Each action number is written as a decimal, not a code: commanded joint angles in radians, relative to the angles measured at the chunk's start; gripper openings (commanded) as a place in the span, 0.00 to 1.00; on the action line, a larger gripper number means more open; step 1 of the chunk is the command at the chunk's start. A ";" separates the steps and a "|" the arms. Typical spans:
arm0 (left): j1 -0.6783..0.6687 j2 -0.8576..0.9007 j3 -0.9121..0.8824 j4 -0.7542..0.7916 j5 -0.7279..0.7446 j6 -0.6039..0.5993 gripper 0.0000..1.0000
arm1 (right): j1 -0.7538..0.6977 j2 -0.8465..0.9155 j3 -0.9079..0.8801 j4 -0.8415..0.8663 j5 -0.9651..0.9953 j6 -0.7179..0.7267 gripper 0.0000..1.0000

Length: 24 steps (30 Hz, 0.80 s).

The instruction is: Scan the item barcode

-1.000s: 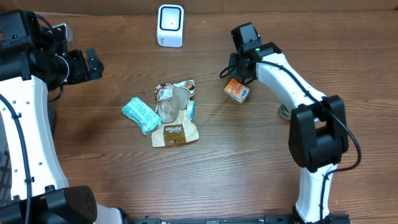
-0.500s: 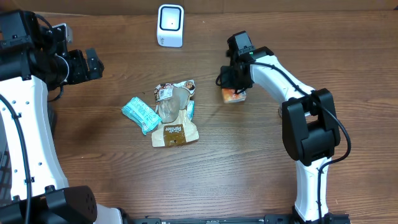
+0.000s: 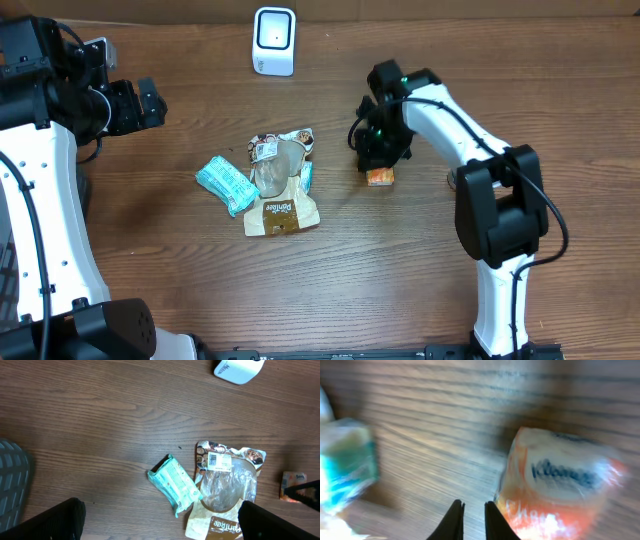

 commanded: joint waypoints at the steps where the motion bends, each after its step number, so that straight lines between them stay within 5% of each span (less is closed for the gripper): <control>1: 0.003 0.003 0.023 0.001 0.001 -0.016 1.00 | -0.024 -0.152 0.121 -0.038 0.039 0.053 0.17; 9: 0.003 0.003 0.023 0.002 0.001 -0.016 1.00 | -0.134 -0.182 0.089 -0.137 0.067 0.180 0.41; 24: 0.003 0.003 0.023 0.002 0.001 -0.016 1.00 | -0.145 -0.171 -0.341 0.185 -0.078 0.183 0.41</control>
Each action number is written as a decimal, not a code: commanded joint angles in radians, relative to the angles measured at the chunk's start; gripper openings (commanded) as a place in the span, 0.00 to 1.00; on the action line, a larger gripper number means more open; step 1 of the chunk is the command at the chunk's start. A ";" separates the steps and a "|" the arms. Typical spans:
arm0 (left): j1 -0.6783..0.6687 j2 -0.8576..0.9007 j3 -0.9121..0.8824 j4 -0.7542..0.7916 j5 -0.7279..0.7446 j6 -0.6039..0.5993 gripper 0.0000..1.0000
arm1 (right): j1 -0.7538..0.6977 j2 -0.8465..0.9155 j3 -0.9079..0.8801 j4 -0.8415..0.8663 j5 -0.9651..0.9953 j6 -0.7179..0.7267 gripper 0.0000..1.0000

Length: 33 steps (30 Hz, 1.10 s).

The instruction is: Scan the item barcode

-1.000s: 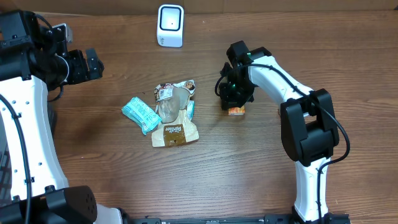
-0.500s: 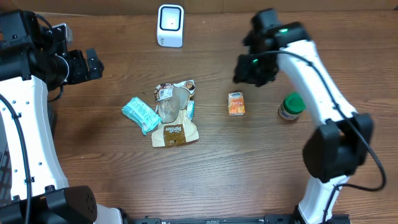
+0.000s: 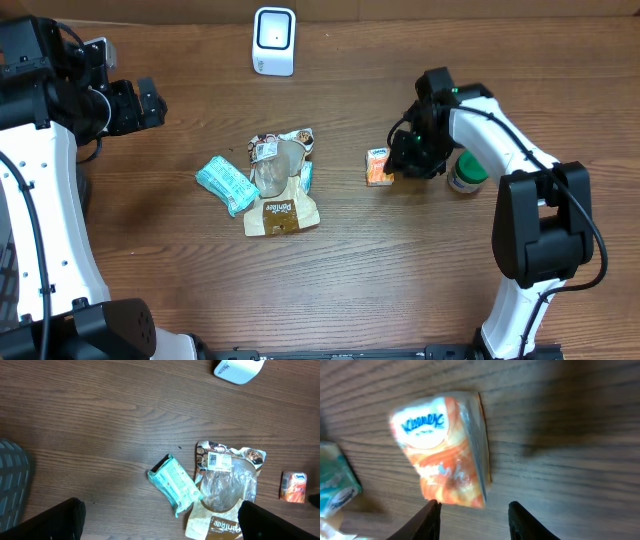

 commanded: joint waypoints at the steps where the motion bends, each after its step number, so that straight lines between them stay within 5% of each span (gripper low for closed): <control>1: 0.003 0.003 0.023 0.001 0.001 -0.016 1.00 | 0.003 0.001 -0.066 0.051 -0.058 0.020 0.41; 15: 0.003 0.003 0.023 0.001 0.001 -0.016 1.00 | 0.003 0.024 -0.147 0.232 -0.067 0.065 0.31; 22: 0.003 0.003 0.023 0.001 0.001 -0.016 1.00 | 0.003 0.033 -0.147 0.251 -0.069 0.065 0.04; 27: 0.003 0.003 0.023 0.001 0.001 -0.016 1.00 | 0.003 0.031 -0.142 0.253 -0.103 0.039 0.04; 33: 0.003 0.003 0.023 0.001 0.001 -0.016 1.00 | -0.016 -0.037 -0.078 0.183 -0.406 -0.099 0.04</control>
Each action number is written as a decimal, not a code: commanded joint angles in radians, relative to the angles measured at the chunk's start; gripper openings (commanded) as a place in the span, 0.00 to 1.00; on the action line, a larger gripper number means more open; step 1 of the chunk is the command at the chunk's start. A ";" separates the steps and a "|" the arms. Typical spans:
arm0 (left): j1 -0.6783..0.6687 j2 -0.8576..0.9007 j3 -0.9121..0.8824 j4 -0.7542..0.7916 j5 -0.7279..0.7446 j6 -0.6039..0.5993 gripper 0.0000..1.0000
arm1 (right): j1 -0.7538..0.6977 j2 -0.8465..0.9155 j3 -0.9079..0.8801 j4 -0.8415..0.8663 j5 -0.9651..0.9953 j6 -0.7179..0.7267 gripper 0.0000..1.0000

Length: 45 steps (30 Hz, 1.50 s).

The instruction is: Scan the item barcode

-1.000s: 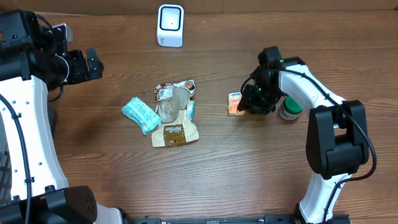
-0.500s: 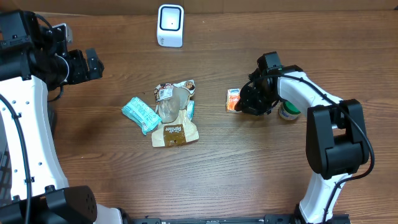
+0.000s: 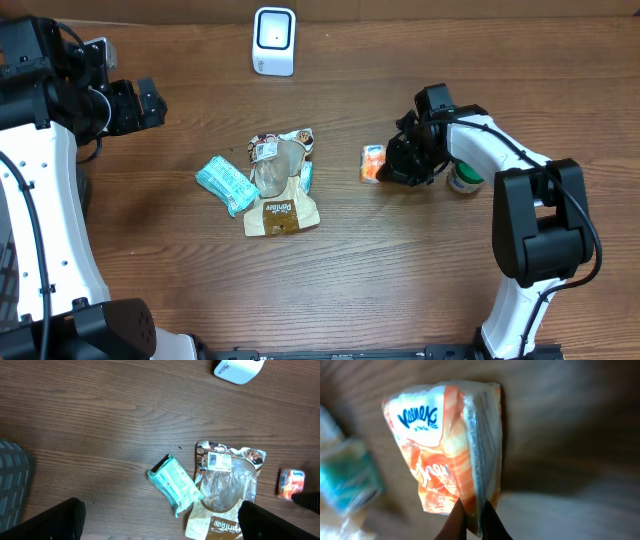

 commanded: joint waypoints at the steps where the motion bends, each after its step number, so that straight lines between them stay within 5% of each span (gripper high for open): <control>1: 0.003 0.003 0.023 0.001 0.001 -0.016 1.00 | -0.016 -0.063 0.063 -0.027 -0.249 -0.116 0.04; 10: 0.003 0.003 0.023 0.001 0.001 -0.016 1.00 | -0.113 -0.334 0.081 -0.046 -0.806 -0.172 0.04; 19: 0.003 0.003 0.023 0.001 0.001 -0.016 1.00 | -0.221 -0.428 0.081 -0.048 -1.035 -0.171 0.04; 26: 0.003 0.003 0.023 0.001 0.001 -0.016 1.00 | -0.234 -0.431 0.081 -0.055 -1.025 -0.169 0.04; 31: 0.003 0.003 0.023 0.001 0.001 -0.016 1.00 | -0.217 -0.431 0.081 -0.059 -0.852 -0.135 0.04; 36: 0.003 0.003 0.023 0.001 0.001 -0.016 1.00 | -0.125 -0.429 0.082 -0.083 -0.208 0.083 0.04; 39: 0.003 0.003 0.023 0.001 0.001 -0.016 1.00 | -0.057 -0.406 0.114 -0.114 -0.007 0.120 0.04; 45: 0.003 0.003 0.023 0.001 0.001 -0.016 1.00 | 0.055 -0.198 0.488 -0.341 0.238 0.090 0.04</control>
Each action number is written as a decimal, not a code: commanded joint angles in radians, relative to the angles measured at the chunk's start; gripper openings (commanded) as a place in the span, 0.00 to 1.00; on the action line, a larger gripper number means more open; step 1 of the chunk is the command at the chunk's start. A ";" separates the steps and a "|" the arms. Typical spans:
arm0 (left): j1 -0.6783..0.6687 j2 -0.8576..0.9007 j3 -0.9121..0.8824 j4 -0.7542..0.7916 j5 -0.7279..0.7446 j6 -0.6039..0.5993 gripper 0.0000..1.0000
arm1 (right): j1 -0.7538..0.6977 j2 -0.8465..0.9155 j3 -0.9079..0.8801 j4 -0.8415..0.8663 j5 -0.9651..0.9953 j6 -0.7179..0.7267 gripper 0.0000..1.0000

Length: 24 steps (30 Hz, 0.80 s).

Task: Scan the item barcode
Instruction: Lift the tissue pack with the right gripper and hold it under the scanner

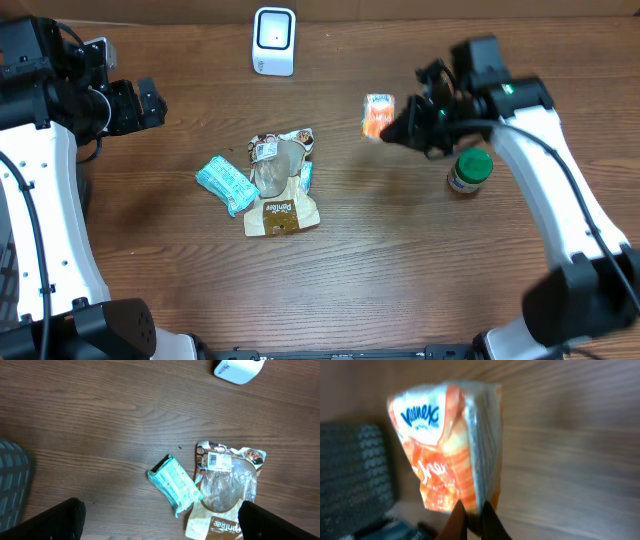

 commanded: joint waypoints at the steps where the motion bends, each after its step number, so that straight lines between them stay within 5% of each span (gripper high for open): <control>1: 0.003 0.003 0.022 0.001 0.001 -0.016 1.00 | 0.058 0.146 0.284 -0.080 0.268 -0.014 0.04; 5: 0.003 0.003 0.022 0.001 0.001 -0.016 1.00 | 0.158 0.403 0.703 -0.120 0.509 -0.099 0.04; 12: 0.003 0.003 0.022 0.001 0.001 -0.016 1.00 | 0.306 0.595 0.765 0.312 1.139 -0.364 0.04; 24: 0.003 0.003 0.022 0.001 0.001 -0.016 1.00 | 0.382 0.861 0.764 0.969 1.195 -1.077 0.04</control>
